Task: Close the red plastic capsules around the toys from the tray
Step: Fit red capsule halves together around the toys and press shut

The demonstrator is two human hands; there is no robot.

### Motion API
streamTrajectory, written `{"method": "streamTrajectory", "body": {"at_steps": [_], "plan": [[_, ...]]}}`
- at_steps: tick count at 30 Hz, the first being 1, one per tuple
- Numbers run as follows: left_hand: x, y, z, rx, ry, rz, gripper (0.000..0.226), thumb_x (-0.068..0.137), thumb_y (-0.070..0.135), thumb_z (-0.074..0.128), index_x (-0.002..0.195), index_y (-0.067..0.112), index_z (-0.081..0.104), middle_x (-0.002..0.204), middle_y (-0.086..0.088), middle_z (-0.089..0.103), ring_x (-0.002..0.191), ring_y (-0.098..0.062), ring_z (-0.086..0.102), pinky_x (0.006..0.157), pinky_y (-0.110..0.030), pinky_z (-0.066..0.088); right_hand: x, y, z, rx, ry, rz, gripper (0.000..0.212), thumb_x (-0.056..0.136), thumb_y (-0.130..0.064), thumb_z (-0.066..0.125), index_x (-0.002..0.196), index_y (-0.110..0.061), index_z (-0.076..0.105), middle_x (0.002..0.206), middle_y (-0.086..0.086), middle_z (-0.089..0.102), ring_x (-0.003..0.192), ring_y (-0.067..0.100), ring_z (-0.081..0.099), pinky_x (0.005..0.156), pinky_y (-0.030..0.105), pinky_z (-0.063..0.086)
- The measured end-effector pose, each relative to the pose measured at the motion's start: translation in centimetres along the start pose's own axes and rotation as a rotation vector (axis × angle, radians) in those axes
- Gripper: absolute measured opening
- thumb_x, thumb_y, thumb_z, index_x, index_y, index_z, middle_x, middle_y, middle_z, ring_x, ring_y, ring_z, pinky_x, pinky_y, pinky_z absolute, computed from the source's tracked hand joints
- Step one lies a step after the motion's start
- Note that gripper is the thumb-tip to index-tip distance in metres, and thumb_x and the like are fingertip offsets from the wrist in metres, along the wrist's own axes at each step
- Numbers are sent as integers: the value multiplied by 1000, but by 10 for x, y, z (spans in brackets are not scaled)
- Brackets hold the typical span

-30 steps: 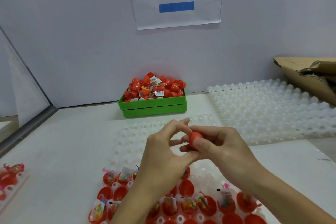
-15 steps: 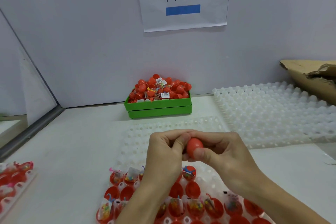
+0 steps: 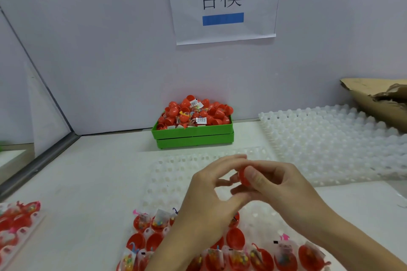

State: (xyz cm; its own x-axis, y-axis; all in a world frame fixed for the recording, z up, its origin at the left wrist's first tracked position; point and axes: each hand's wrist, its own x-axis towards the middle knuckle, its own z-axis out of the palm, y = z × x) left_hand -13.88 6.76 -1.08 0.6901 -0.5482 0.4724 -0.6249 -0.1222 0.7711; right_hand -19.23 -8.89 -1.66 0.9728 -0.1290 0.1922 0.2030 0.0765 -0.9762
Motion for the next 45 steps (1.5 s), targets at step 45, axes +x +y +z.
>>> {"method": "streamTrajectory", "body": {"at_steps": [45], "plan": [[-3,-3,9,182,82,26,47,73,31,77,117,39,61,102,26,62,103,8,60,87,-5,43,-7,-5,7,-203,-70,-77,17,91,-13,66,101,-23,75,91,22,69,87,23,74,77,28,59]]}}
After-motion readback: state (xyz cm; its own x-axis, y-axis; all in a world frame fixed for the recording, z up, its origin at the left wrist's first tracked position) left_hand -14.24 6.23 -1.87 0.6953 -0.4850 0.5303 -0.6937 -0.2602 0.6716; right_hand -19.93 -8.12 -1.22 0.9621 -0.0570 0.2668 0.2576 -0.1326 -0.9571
